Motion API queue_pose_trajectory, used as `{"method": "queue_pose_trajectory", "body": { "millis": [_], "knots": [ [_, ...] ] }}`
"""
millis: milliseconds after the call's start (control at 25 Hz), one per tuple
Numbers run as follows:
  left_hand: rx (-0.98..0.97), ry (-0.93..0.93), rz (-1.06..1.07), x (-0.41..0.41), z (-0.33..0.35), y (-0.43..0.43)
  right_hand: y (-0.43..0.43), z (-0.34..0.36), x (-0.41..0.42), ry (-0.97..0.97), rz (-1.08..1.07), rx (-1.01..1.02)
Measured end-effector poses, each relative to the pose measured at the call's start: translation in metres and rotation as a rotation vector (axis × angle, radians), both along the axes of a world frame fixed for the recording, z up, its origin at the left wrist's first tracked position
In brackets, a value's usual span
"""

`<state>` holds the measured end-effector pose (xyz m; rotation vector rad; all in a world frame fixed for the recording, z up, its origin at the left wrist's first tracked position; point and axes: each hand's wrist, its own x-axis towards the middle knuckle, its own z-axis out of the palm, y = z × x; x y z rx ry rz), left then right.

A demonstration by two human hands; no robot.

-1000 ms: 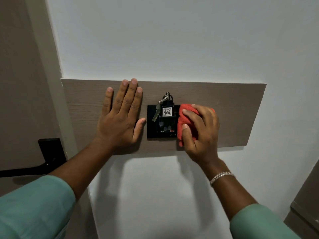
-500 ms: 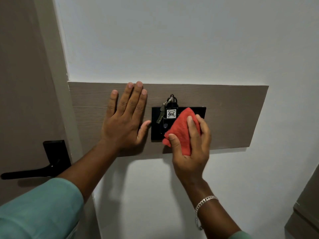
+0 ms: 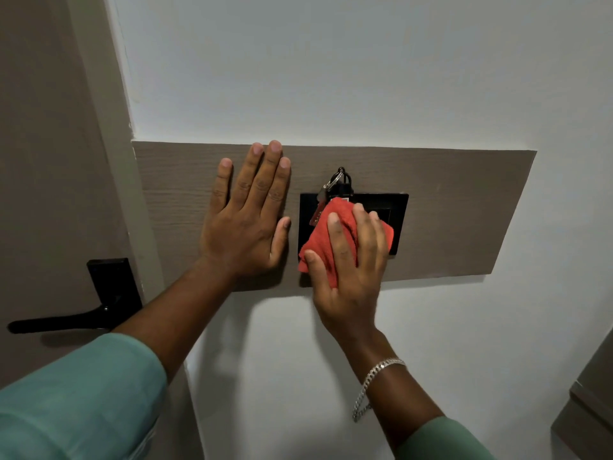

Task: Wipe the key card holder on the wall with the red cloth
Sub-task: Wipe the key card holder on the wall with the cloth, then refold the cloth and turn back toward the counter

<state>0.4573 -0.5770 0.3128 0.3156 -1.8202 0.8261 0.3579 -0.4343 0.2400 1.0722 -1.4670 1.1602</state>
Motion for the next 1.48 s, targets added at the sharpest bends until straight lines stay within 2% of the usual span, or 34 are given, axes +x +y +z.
{"method": "queue_pose_trajectory", "body": {
  "millis": [120, 280, 440, 520, 600, 680, 760, 840, 920, 960, 1000, 1120, 1360, 1480],
  "knots": [
    [0.0, 0.011, 0.0, -0.001, -0.003, 0.0, 0.018, -0.009, -0.022, 0.075, 0.032, 0.069],
    [0.006, -0.001, -0.002, -0.001, -0.001, -0.001, 0.007, 0.004, -0.013, 0.021, 0.053, 0.033],
    [0.067, -0.033, 0.034, 0.003, -0.003, 0.006, 0.031, -0.007, -0.02, 0.148, 0.032, 0.194],
    [0.103, -0.073, 0.045, 0.007, 0.001, 0.012, 0.047, -0.006, -0.027, 0.139, 0.026, 0.246],
    [0.193, -0.104, 0.014, 0.014, 0.006, 0.023, 0.056, -0.004, -0.027, 0.098, 0.018, 0.273],
    [0.375, -0.039, -0.15, 0.019, 0.001, 0.049, 0.067, -0.001, -0.021, 0.039, 0.042, 0.269],
    [0.603, 0.147, -0.408, 0.022, -0.024, 0.084, 0.077, -0.002, -0.012, -0.072, 0.133, 0.238],
    [1.004, 0.27, -0.722, 0.02, -0.047, 0.126, 0.088, 0.0, 0.0, -0.179, 0.242, 0.214],
    [1.516, 0.225, -0.979, 0.015, -0.052, 0.153, 0.095, 0.002, 0.01, -0.251, 0.322, 0.23],
    [1.719, 0.166, -1.091, 0.011, -0.055, 0.158, 0.1, 0.001, 0.013, -0.284, 0.343, 0.241],
    [1.835, 0.121, -1.161, 0.006, -0.055, 0.16, 0.108, 0.001, 0.013, -0.317, 0.358, 0.247],
    [1.948, 0.065, -1.238, -0.008, -0.051, 0.169, 0.14, 0.004, 0.002, -0.521, 0.422, 0.288],
    [2.051, -0.097, -1.284, -0.075, -0.072, 0.243, 0.235, -0.011, -0.056, -1.274, 0.578, 0.037],
    [2.099, -0.187, -1.207, -0.123, -0.094, 0.296, 0.297, -0.029, -0.101, -1.404, 0.526, -0.114]
  ]
}}
